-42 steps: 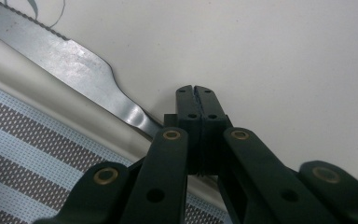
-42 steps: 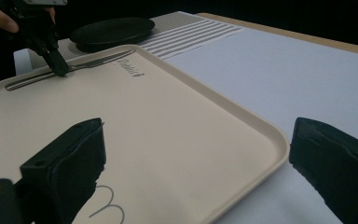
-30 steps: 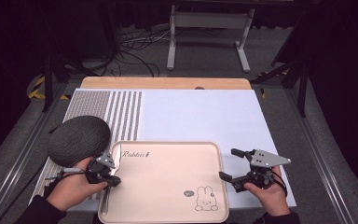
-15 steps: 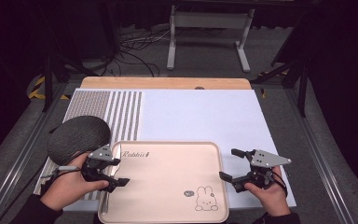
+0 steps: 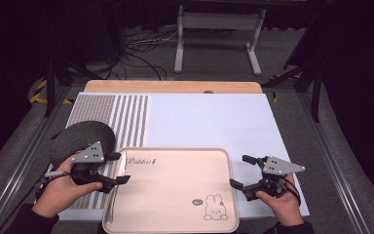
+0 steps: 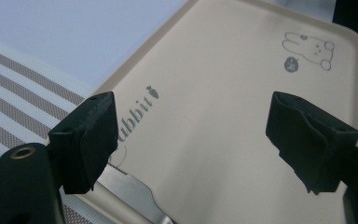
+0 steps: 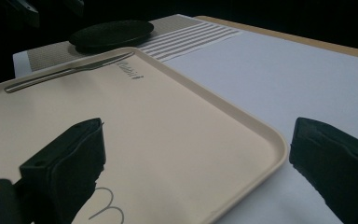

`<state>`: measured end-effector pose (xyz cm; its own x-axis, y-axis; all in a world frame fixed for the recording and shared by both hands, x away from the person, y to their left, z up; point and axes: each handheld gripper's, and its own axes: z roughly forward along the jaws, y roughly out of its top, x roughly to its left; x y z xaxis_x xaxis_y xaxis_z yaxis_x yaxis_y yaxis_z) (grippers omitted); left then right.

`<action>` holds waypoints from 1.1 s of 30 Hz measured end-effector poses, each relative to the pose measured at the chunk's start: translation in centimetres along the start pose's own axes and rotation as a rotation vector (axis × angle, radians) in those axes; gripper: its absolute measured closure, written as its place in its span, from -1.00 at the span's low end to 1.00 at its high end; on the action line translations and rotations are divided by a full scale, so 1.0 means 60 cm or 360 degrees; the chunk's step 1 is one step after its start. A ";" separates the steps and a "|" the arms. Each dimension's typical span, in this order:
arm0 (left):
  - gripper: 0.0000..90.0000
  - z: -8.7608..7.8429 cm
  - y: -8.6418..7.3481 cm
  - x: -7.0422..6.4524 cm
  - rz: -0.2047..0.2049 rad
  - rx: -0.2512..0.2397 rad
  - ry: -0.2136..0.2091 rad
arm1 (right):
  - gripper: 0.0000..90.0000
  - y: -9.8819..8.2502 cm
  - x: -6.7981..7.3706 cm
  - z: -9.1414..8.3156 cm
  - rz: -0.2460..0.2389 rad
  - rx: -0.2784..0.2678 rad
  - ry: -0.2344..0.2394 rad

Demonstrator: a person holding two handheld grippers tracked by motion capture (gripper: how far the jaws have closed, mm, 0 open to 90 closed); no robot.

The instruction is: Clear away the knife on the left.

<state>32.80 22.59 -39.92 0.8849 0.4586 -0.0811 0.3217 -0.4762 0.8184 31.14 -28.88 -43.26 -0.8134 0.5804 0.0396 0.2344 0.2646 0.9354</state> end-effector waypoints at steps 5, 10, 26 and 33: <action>-0.62 -0.013 -0.010 0.003 0.0010 -0.0133 -0.0005 | -0.90 -0.001 0.000 -0.001 0.0000 -0.0002 -0.0001; -0.59 -0.027 -0.026 0.014 -0.0007 -0.0209 0.0009 | -0.91 -0.002 0.000 -0.003 0.0004 -0.0006 -0.0006; -0.63 -0.044 -0.114 0.019 0.0024 -0.0463 -0.0015 | -0.92 -0.003 0.000 -0.003 -0.0003 -0.0009 -0.0019; -0.65 -0.049 -0.164 0.026 -0.0065 -0.0539 0.0025 | -0.92 -0.003 0.001 -0.001 -0.0010 -0.0007 -0.0023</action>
<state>30.03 30.19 -46.42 0.8674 0.4850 -0.1113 0.2247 -0.1821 0.9573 31.02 -28.97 -43.39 -0.8071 0.5897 0.0289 0.2271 0.2650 0.9371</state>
